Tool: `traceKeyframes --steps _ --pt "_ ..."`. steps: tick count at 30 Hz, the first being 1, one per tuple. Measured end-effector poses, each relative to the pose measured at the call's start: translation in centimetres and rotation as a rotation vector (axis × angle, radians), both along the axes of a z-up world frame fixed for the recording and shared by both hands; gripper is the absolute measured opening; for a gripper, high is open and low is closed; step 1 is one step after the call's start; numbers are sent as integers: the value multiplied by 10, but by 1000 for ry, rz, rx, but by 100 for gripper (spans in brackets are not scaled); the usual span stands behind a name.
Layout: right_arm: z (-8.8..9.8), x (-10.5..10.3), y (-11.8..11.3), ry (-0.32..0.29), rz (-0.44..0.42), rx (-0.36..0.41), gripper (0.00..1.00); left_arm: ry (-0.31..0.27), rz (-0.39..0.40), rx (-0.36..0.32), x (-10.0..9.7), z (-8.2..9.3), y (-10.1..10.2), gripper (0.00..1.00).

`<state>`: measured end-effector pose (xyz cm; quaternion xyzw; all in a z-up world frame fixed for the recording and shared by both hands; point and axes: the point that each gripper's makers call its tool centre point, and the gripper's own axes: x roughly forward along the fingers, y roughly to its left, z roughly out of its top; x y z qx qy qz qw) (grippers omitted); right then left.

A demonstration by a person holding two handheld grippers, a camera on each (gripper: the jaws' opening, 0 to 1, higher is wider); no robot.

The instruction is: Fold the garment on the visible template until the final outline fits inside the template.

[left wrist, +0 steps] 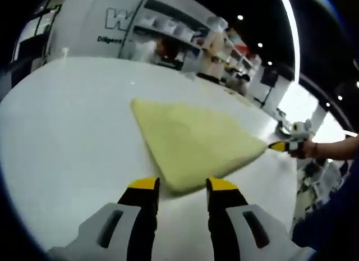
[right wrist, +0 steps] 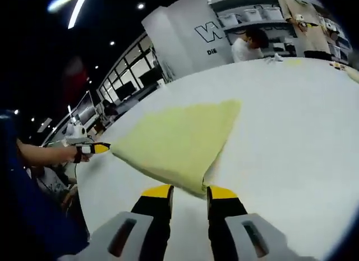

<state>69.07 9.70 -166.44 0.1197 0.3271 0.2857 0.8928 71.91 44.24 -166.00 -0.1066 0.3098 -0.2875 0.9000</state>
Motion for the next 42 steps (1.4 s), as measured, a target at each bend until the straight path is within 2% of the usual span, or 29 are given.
traceKeyframes --steps 8,11,16,18,24,32,37,42 --pt "-2 2 2 5 21 -7 20 0 -7 -9 2 1 -4 30" --pt "-1 3 5 7 33 -9 20 -14 -6 -41 4 9 -9 30" --pt "11 3 8 -14 34 2 20 -25 -17 -44 5 13 -10 30" --pt "9 4 9 -17 42 2 20 -25 -17 -47 5 15 -10 30" --pt "10 7 9 -26 42 17 19 -35 -32 -48 5 14 -10 29" --pt "6 9 6 -6 31 10 17 -22 -54 -28 2 7 -10 31" --pt "5 8 4 3 7 21 13 -21 -72 -11 0 3 -11 28" --pt "3 6 1 11 -8 21 3 -24 -88 0 -4 3 -10 21"
